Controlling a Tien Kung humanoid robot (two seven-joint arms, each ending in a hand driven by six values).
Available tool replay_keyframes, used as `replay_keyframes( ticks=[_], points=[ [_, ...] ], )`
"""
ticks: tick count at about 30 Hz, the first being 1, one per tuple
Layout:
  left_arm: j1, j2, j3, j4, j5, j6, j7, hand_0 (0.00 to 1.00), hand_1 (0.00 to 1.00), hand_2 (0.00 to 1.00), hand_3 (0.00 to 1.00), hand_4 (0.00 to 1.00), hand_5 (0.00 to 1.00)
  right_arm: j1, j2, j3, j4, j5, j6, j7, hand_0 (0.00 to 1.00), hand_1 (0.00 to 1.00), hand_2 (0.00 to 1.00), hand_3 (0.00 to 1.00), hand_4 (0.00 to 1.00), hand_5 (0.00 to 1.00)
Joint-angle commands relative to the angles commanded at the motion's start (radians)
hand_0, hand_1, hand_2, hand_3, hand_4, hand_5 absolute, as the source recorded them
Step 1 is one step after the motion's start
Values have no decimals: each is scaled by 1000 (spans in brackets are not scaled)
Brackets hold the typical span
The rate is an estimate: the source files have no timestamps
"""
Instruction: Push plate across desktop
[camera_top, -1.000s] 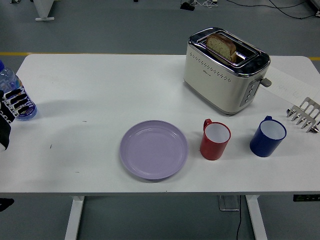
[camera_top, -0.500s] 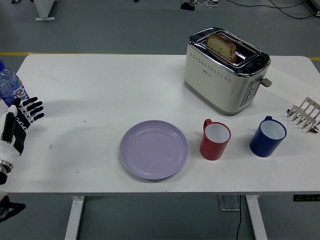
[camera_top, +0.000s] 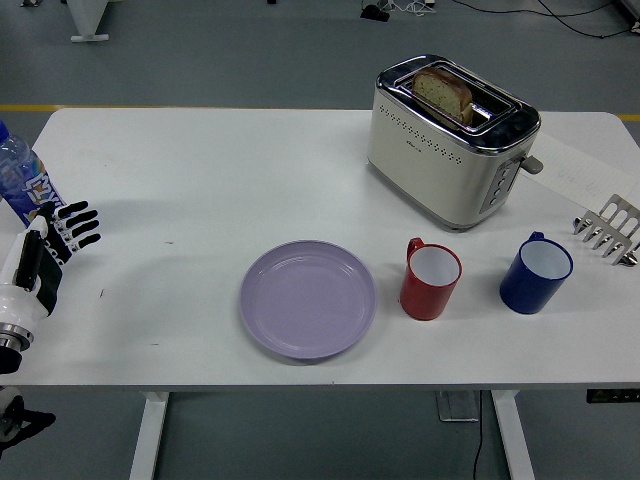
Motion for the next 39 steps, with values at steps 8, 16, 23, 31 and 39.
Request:
replay_keyframes(
  ticks=[8,16,23,31,39],
  points=[
    [-6,1,-8,0,-1,-1,2,686,720,696,678,540,998,7,-2,-4,-1,5,3,3,551,451,577,581,300,470],
    [-10,-1,-7,5,-1,-2,2,686,718,693,677,542,998,8,-1,-3,-1,6,3,4,551,451,578,581,299,469],
    [-3,7,-24,-2,-2,-2,1,686,717,690,678,544,998,6,-2,-11,-3,15,8,10,551,451,579,581,300,469],
    [1,11,-34,-3,-6,-1,-1,687,710,688,678,546,998,4,-2,-12,-2,18,7,8,550,451,578,581,299,469],
    [-1,9,-31,2,-6,0,-1,688,709,685,678,546,998,5,-1,-11,-2,16,7,6,551,451,579,581,299,469]
  ],
)
